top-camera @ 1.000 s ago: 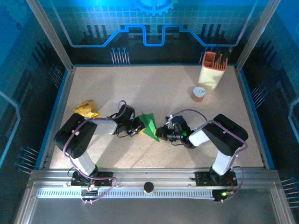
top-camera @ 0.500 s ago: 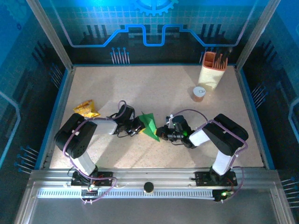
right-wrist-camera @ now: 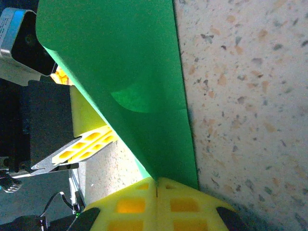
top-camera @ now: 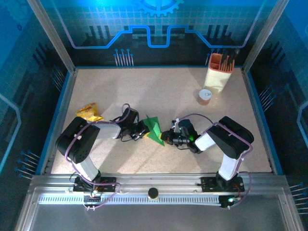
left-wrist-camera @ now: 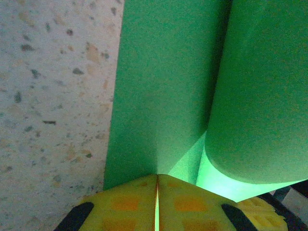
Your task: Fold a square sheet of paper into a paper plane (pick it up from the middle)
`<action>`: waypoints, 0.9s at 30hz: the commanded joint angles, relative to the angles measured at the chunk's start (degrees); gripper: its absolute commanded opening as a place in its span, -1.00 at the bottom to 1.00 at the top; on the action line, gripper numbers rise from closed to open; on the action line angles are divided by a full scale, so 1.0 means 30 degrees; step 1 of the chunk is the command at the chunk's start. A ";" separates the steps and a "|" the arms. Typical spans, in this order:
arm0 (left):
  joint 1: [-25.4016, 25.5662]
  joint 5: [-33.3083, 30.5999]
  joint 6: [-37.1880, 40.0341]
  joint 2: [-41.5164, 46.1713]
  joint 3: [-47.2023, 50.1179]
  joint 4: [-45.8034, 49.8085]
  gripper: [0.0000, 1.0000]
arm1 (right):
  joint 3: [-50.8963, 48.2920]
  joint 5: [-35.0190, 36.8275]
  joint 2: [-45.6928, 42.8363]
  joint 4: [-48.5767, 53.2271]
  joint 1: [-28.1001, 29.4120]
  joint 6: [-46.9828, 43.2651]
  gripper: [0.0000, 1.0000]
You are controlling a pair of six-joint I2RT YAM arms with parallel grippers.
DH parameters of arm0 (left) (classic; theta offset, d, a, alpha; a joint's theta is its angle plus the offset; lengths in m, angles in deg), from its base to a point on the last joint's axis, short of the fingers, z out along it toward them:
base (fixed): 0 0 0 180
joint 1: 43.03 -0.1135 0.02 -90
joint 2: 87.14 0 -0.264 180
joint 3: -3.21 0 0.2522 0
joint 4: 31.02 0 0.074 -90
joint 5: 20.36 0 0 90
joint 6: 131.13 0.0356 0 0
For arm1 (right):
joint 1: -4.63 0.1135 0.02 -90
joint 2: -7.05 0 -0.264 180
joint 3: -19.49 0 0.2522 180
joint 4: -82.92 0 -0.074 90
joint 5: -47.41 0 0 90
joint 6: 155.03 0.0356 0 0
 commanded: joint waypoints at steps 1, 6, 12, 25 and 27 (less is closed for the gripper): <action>0.0022 -0.0563 0.0297 0.0202 -0.0361 0.1346 -0.78 | -0.0369 0.0028 0.0391 0.0507 -0.0291 0.0278 -1.00; 0.0036 -0.0525 0.0505 0.0285 -0.0680 0.1326 -0.77 | -0.0325 -0.0367 0.0620 0.0578 -0.0511 0.0516 -1.00; 0.0049 -0.0539 0.1119 0.0568 -0.1215 0.1702 -0.76 | -0.0297 -0.0505 0.0923 0.0564 -0.0589 0.0781 -1.00; 0.0240 0.1163 0.1365 0.0789 -0.1180 -0.1455 -0.76 | -0.0636 -0.0300 0.1092 -0.0085 -0.0737 0.1233 -1.00; 0.0325 0.1680 0.1285 0.0394 -0.1324 -0.2353 -0.76 | -0.0762 -0.0263 0.1188 -0.0416 -0.0749 0.1358 -1.00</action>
